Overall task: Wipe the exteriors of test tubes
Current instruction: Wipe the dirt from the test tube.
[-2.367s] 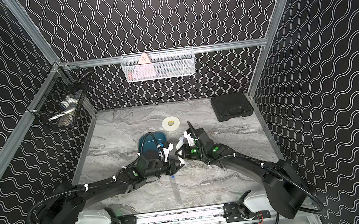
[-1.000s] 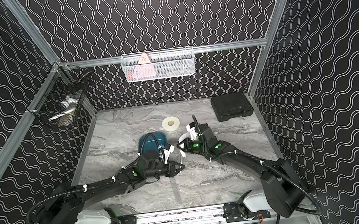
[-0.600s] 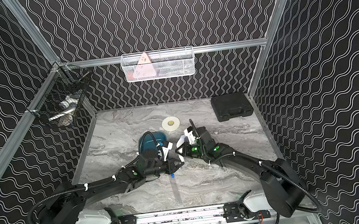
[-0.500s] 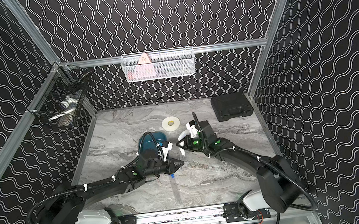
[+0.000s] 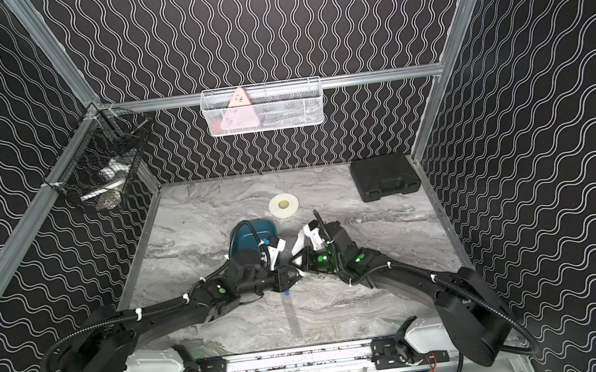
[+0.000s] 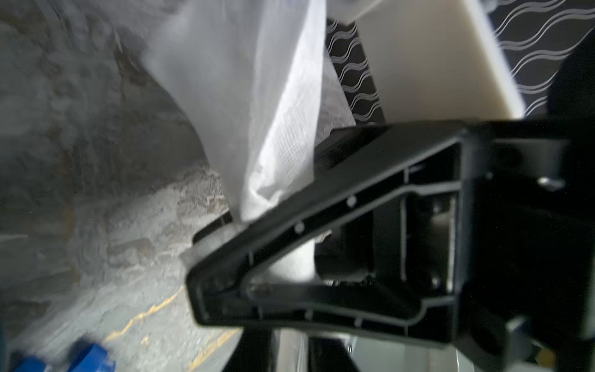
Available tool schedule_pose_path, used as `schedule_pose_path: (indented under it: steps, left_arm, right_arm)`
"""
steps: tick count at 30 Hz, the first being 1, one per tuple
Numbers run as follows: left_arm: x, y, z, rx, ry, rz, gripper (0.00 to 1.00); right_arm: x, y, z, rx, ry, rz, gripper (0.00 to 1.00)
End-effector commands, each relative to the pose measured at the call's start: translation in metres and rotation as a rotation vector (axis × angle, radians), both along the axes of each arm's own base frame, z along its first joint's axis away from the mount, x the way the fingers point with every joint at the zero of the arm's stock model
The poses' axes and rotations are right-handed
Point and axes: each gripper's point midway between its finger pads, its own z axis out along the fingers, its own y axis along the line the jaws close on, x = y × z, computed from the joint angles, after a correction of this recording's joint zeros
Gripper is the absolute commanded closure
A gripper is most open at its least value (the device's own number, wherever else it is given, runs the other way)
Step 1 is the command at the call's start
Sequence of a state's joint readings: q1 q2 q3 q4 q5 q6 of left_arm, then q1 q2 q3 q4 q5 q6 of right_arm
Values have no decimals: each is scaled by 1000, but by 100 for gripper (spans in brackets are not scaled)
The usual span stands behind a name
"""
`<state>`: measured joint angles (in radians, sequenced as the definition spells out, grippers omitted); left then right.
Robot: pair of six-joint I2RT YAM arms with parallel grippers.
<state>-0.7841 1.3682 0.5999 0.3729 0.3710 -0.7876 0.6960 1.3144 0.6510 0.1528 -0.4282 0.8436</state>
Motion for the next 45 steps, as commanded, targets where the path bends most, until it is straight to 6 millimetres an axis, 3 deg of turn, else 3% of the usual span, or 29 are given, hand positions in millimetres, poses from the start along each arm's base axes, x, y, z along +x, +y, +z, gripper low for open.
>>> schedule_pose_path:
  steps: [1,4,9,14,31,35,40,45]
  left_arm:
    - [6,-5,14,-53,-43,4,86]
    - [6,-5,15,-57,-43,4,86]
    - [4,-4,17,-54,-45,-2,86]
    - [5,-1,21,-52,-54,11,86]
    - [6,2,12,-43,-41,31,86]
    - [8,4,14,-43,-50,38,86]
    - [11,4,16,-37,-57,36,86]
    - [13,-1,16,-42,-55,21,86]
  right_arm:
    - [7,3,7,24,-20,-39,81]
    - [27,0,18,-3,-69,-46,81]
    - [75,-13,44,43,-100,-63,81]
    - [95,-21,62,40,-128,-65,80]
    - [70,-45,70,36,-119,-106,76]
    - [60,-47,61,29,-89,-88,77]
    - [49,-46,47,69,-43,-84,77]
    - [42,-28,46,92,-41,-48,77]
